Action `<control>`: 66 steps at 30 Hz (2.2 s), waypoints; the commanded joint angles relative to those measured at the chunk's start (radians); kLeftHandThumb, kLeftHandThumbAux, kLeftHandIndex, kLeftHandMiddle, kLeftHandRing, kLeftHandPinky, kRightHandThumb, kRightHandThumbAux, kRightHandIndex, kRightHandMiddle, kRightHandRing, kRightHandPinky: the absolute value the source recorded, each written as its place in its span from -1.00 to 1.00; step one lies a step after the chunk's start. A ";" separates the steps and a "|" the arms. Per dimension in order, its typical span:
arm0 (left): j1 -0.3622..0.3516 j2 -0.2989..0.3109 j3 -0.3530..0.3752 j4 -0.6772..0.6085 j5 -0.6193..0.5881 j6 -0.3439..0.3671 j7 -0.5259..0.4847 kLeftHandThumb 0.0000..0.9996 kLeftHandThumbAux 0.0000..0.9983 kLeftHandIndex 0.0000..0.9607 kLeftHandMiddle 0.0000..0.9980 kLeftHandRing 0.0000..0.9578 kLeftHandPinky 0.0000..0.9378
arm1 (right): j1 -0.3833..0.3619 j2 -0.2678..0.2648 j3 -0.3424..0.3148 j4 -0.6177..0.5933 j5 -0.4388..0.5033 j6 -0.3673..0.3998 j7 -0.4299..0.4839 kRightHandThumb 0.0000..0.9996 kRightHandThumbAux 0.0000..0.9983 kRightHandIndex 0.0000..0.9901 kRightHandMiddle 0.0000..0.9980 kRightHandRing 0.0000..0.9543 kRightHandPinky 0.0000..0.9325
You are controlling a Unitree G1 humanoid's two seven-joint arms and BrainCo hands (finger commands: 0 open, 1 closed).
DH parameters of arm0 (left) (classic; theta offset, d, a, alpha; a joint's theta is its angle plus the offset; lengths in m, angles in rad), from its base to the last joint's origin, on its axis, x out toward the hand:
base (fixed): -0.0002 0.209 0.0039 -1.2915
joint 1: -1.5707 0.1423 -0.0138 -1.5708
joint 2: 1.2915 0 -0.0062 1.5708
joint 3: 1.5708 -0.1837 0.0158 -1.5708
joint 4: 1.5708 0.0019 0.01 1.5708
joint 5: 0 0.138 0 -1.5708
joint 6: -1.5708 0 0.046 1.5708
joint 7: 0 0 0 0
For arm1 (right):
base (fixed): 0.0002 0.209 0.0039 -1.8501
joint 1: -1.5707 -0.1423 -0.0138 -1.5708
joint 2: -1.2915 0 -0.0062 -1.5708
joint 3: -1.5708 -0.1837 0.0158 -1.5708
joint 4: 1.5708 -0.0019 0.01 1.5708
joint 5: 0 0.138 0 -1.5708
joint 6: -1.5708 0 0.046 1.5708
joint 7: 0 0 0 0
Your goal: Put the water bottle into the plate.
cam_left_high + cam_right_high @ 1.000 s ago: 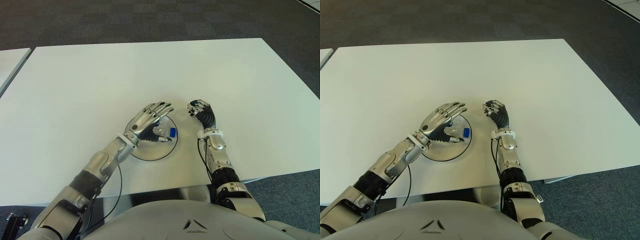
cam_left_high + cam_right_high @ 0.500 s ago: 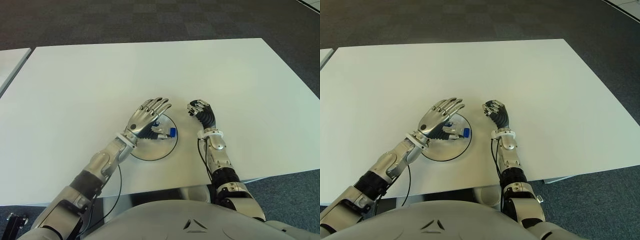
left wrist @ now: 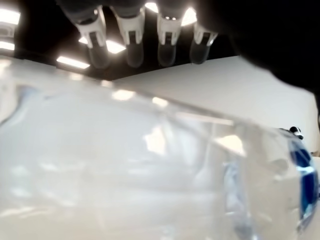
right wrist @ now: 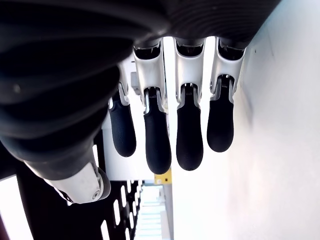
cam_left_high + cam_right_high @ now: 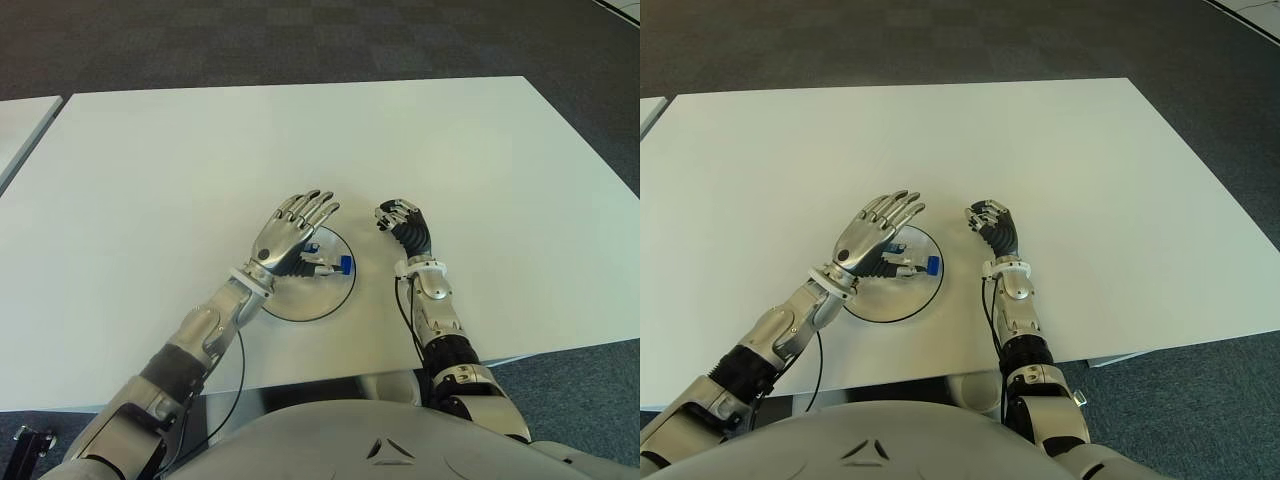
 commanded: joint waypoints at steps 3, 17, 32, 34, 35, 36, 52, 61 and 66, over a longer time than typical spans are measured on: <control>0.030 -0.017 0.067 0.034 -0.109 -0.073 0.103 -0.95 -0.28 -1.00 -1.00 -1.00 -1.00 | 0.010 0.005 0.002 0.001 0.003 0.029 -0.003 0.41 0.46 -0.13 0.11 0.18 0.19; -0.039 -0.020 0.223 0.295 -0.376 -0.345 0.179 -1.00 -0.24 -1.00 -1.00 -1.00 -1.00 | 0.014 0.010 0.004 0.002 0.003 0.012 0.001 0.41 0.46 -0.13 0.11 0.19 0.24; -0.041 -0.041 0.382 0.523 -0.721 -0.483 -0.065 -1.00 -0.09 -1.00 -1.00 -1.00 -1.00 | 0.016 0.009 0.008 -0.006 -0.007 0.032 -0.018 0.41 0.46 -0.13 0.11 0.17 0.19; -0.043 -0.049 0.398 0.529 -0.749 -0.482 -0.092 -1.00 -0.10 -1.00 -1.00 -1.00 -1.00 | 0.017 0.009 0.009 -0.008 -0.005 0.029 -0.015 0.41 0.46 -0.13 0.11 0.17 0.20; -0.048 -0.055 0.405 0.538 -0.755 -0.497 -0.092 -1.00 -0.11 -1.00 -1.00 -1.00 -1.00 | 0.018 0.009 0.009 -0.009 -0.005 0.027 -0.014 0.41 0.46 -0.13 0.11 0.17 0.21; -0.051 -0.060 0.411 0.544 -0.759 -0.509 -0.094 -1.00 -0.11 -1.00 -1.00 -1.00 -1.00 | 0.018 0.008 0.009 -0.009 -0.004 0.026 -0.013 0.41 0.46 -0.13 0.11 0.17 0.22; -0.055 -0.118 0.490 0.668 -0.851 -0.563 -0.188 -1.00 -0.02 -1.00 -1.00 -1.00 -0.98 | 0.018 0.000 0.007 -0.002 0.006 0.004 0.019 0.41 0.46 -0.13 0.11 0.19 0.24; -0.080 -0.136 0.527 0.748 -0.870 -0.481 -0.209 -1.00 0.16 -0.58 -0.63 -0.66 -0.55 | 0.015 -0.001 0.002 0.005 0.009 -0.004 0.025 0.41 0.46 -0.13 0.12 0.20 0.25; -0.089 -0.156 0.534 0.753 -0.852 -0.454 -0.165 -1.00 0.30 -0.42 -0.46 -0.49 -0.39 | 0.016 -0.002 0.004 0.008 0.002 -0.011 0.021 0.41 0.46 -0.13 0.13 0.21 0.25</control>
